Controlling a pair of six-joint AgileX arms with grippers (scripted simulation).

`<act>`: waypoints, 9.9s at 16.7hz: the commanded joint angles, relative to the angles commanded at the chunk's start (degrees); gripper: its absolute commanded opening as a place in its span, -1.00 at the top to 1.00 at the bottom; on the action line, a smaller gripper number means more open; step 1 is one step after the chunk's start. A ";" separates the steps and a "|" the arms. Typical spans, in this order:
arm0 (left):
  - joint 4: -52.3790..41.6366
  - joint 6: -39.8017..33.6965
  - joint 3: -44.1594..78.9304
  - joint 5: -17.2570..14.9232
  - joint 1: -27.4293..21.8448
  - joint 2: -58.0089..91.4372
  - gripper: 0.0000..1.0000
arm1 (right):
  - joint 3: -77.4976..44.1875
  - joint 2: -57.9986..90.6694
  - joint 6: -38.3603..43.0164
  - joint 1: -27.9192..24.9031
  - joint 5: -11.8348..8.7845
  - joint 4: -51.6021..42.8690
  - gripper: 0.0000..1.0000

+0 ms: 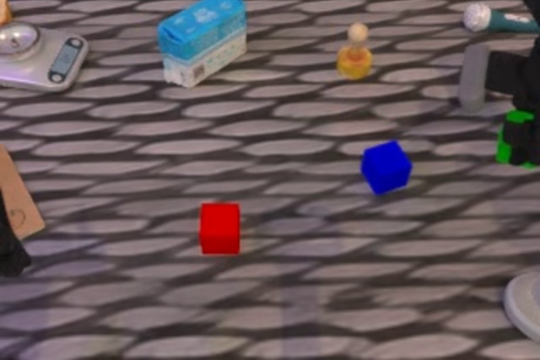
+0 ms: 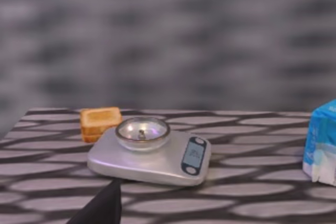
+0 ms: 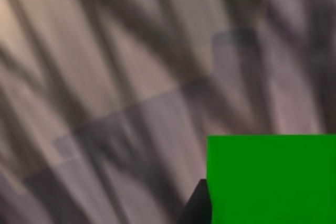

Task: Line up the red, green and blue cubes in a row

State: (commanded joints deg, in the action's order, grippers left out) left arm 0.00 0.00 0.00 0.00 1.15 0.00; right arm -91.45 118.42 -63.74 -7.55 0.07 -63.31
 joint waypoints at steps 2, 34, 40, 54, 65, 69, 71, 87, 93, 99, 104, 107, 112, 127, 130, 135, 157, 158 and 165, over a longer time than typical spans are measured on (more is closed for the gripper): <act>0.00 0.00 0.00 0.00 0.00 0.00 -1.00 | -2.28 1.28 1.67 -3.17 0.00 -1.15 1.00; 0.00 0.00 0.00 0.00 0.00 0.00 -1.00 | -11.15 13.84 19.85 -37.35 -0.06 2.93 0.70; 0.00 0.00 0.00 0.00 0.00 0.00 -1.00 | -11.15 13.84 19.85 -37.35 -0.06 2.93 -0.21; 0.00 0.00 0.00 0.00 0.00 0.00 -1.00 | -11.17 13.81 19.85 -37.26 -0.06 2.92 -1.00; 0.00 0.00 0.00 0.00 0.00 0.00 -1.00 | -22.59 11.07 19.70 -37.71 -0.09 -11.25 -1.00; 0.00 0.00 0.00 0.00 0.00 0.00 -1.00 | -22.47 11.31 20.49 -37.22 -0.09 -11.07 -1.00; 0.00 0.00 0.00 0.00 0.00 0.00 -1.00 | -22.42 11.40 23.70 -35.88 -0.05 -10.89 -1.00; 0.00 0.00 0.00 0.00 0.00 0.00 -1.00 | -19.78 11.39 68.48 -18.03 0.14 -8.12 -1.00; 0.00 0.00 0.00 0.00 0.00 0.00 -1.00 | -18.03 12.09 68.55 -18.11 0.15 -5.91 -1.00; 0.00 0.00 0.00 0.00 0.00 0.00 -1.00 | -8.90 16.04 68.62 -18.11 0.19 7.73 -1.00; 0.00 0.00 0.00 0.00 0.00 0.00 -1.00 | -7.74 16.59 68.63 -18.12 0.19 9.13 -1.00; 0.00 0.00 0.00 0.00 0.00 0.00 -1.00 | -7.74 16.59 68.63 -18.12 0.19 9.13 -0.55; 0.00 0.00 0.00 0.00 0.00 0.00 -1.00 | -7.74 16.59 68.63 -18.12 0.19 9.13 0.21; 0.00 0.00 0.00 0.00 0.00 0.00 -1.00 | -8.44 14.86 68.57 -18.18 0.32 8.46 1.00; 0.00 0.00 0.00 0.00 0.00 0.00 -1.00 | -11.53 13.86 68.36 -18.56 0.31 4.40 1.00; 0.00 0.00 0.00 0.00 0.00 0.00 -1.00 | -17.64 11.12 68.44 -18.68 0.28 -4.61 1.00; 0.00 0.00 0.00 0.00 0.00 0.00 -1.00 | 2.07 -4.85 98.64 -27.23 1.28 -1.17 1.00; 0.00 0.00 0.00 0.00 0.00 0.00 -1.00 | 1.90 -4.60 98.65 -26.92 1.20 -1.26 1.00; 0.00 0.00 0.00 0.00 0.00 0.00 -1.00 | 9.45 -1.45 98.64 -27.31 1.29 10.18 1.00</act>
State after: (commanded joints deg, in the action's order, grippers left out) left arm 0.00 0.00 0.00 0.00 1.15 0.00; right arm -82.00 116.97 34.90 -34.86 1.36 -53.13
